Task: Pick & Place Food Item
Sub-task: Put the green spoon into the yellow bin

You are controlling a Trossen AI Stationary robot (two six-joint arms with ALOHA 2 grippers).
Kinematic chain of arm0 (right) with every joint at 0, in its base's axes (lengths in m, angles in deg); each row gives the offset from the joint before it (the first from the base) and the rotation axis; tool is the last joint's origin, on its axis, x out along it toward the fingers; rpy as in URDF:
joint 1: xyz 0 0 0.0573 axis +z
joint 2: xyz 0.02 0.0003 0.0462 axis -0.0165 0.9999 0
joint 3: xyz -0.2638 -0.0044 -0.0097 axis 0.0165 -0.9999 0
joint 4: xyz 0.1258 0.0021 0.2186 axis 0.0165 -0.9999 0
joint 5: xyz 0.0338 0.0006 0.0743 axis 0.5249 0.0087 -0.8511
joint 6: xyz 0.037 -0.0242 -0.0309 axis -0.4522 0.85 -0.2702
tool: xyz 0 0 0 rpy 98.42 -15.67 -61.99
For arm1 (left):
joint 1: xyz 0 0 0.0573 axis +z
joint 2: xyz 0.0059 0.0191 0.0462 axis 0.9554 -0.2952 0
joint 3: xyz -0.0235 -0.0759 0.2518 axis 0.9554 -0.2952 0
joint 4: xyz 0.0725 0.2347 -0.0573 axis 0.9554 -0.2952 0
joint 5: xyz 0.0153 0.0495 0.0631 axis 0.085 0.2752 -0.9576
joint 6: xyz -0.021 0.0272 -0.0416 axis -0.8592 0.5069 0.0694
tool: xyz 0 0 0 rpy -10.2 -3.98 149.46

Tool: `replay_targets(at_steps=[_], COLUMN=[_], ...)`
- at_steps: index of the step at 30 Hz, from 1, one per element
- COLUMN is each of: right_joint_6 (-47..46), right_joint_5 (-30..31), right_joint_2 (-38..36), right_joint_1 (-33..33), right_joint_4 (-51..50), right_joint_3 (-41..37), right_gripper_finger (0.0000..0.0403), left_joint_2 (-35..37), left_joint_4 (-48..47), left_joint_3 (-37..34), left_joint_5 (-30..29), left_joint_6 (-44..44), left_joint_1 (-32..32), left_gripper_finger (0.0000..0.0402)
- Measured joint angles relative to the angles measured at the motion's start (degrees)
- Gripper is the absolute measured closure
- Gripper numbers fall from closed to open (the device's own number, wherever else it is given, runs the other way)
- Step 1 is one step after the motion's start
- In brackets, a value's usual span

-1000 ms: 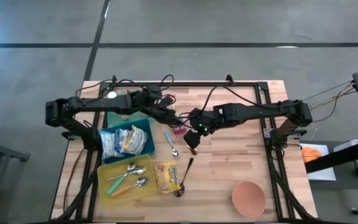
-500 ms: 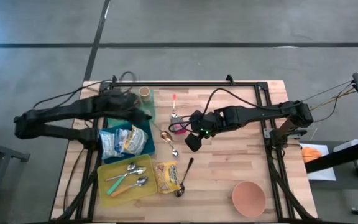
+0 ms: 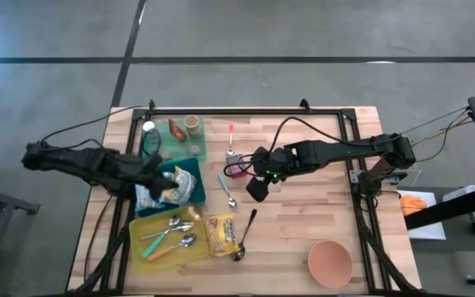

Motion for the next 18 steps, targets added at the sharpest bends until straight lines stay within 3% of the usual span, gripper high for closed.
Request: replay_targets(at_steps=[8,18], right_joint_6=[0.0,-0.2], right_joint_5=[0.0,-0.1], right_joint_2=[0.0,0.0], right_joint_1=[0.0,0.0], right_joint_4=[0.0,0.0], right_joint_3=[0.0,0.0], right_gripper_finger=[0.0093,0.0093], left_joint_2=[-0.2,-1.9], left_joint_4=[-2.2,-3.3], left_joint_3=[0.5,1.5], left_joint_5=[0.3,-0.5], left_joint_6=[0.2,5.6], left_joint_1=[-12.2,-13.7], left_gripper_finger=[0.0396,0.0396])
